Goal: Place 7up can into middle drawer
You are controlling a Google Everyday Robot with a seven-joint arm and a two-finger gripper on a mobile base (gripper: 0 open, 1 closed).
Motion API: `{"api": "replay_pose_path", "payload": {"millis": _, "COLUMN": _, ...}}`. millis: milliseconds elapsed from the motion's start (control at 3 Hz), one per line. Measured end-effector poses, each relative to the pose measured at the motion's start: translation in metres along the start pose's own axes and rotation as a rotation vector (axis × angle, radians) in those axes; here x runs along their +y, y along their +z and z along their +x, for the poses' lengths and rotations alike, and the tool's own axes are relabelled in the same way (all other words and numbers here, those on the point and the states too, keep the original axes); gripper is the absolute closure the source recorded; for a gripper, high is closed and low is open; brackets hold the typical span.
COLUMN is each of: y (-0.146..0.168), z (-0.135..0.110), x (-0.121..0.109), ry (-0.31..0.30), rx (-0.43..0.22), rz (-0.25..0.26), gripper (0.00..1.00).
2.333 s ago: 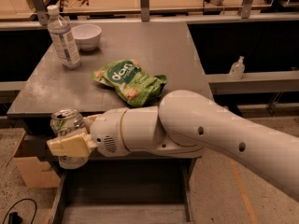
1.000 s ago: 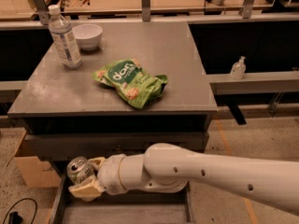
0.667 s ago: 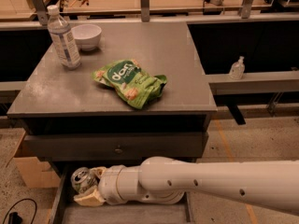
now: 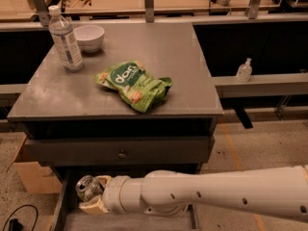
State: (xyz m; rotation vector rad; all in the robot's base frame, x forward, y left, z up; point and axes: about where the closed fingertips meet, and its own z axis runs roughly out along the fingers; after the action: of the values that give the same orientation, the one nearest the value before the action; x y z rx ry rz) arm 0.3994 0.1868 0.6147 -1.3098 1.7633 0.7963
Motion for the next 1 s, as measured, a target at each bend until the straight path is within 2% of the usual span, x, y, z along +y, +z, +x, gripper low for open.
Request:
{"api": "replay_pose_path", "payload": {"millis": 667, "y": 0.009, "z": 0.068, "x": -0.001, "ry": -0.073, "rx": -0.034, "rz": 0.051, "gripper": 1.00}}
{"api": "replay_pose_path", "payload": {"millis": 1000, "y": 0.020, "z": 0.097, "x": -0.007, "ry": -0.081, "rx": -0.035, "rz": 0.061, "gripper": 1.00}}
